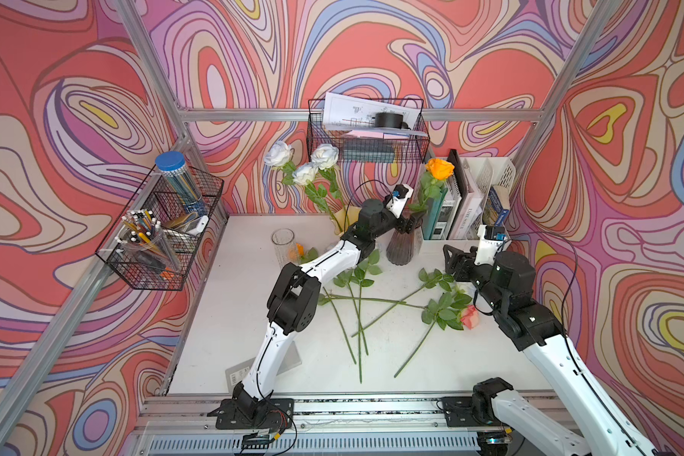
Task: Arrange the flowers in different vases according to their colors
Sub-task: Insert the flower into the vase, then pick up the flower at the center of the board.
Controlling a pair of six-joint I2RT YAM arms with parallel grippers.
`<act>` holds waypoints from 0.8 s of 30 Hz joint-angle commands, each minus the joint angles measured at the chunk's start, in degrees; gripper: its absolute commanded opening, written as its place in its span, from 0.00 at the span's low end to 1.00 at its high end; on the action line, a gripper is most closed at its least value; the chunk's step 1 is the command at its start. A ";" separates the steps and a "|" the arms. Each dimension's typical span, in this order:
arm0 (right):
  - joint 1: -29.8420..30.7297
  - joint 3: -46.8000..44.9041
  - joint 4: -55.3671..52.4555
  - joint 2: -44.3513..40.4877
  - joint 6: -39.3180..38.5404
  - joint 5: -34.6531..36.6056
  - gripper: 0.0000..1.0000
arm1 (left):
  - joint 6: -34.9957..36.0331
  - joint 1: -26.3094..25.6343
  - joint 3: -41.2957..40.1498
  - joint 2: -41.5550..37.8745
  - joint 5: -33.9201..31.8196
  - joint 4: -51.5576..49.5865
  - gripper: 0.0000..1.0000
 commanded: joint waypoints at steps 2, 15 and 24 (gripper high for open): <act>-0.04 0.82 -0.07 -1.25 0.30 -0.68 0.78 | 1.01 -1.37 -8.35 -15.82 -2.89 -1.15 0.87; -0.04 2.55 -8.63 -1.23 3.56 3.52 0.78 | 6.31 -3.99 -32.91 -35.15 12.25 -31.70 0.84; -0.51 1.50 -16.09 1.81 10.01 7.78 0.77 | 12.93 -7.04 -16.99 -14.69 16.20 -43.99 0.74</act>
